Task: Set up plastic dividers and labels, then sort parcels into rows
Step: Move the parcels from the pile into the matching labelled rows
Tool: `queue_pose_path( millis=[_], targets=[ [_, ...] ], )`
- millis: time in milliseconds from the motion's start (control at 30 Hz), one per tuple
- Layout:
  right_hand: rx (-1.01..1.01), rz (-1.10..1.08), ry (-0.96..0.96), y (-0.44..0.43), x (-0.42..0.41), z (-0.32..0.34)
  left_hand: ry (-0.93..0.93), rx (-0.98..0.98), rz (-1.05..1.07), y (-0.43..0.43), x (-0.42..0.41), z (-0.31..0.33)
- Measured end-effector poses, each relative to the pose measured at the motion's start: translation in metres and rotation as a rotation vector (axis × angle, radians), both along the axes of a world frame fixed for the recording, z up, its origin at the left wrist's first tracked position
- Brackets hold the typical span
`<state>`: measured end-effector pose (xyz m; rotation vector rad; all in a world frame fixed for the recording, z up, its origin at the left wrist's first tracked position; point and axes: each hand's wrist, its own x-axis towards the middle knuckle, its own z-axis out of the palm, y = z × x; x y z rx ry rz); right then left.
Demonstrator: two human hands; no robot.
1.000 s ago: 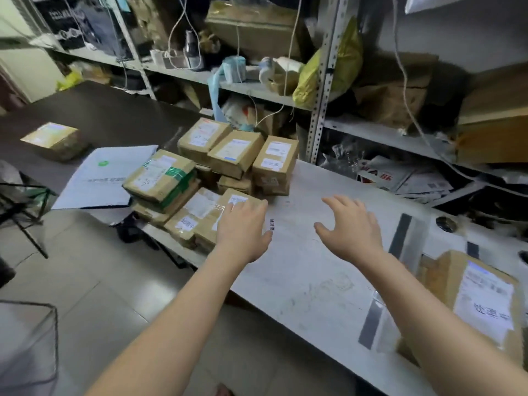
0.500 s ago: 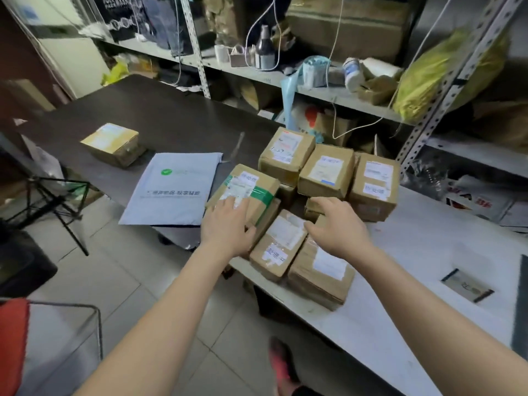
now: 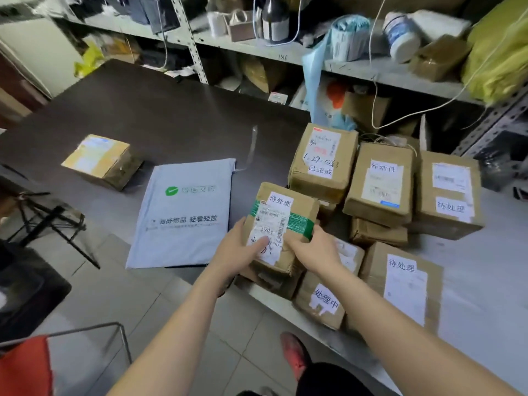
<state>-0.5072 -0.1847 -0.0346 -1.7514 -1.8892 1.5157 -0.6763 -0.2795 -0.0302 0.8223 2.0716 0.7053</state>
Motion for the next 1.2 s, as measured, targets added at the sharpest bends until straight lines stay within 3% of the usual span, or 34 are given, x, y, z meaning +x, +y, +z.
queue_pose_path(
  millis=[333, 567, 933, 1200],
  targets=[
    [0.068, -0.232, 0.115, -0.024, -0.015, 0.03, -0.018, 0.275, -0.171, -0.01, -0.014, 0.018],
    [0.204, -0.454, 0.183, -0.059, 0.037, 0.077, 0.032, 0.411, -0.362, -0.009, 0.026, 0.065],
    [0.302, -0.782, 0.174, -0.104, 0.241, 0.101, -0.117, 0.476, -0.686, -0.003, 0.223, 0.082],
    [0.204, -0.71, 0.204, -0.104, 0.433, 0.059, -0.09, 0.352, -0.746, 0.005, 0.408, 0.039]
  ],
)
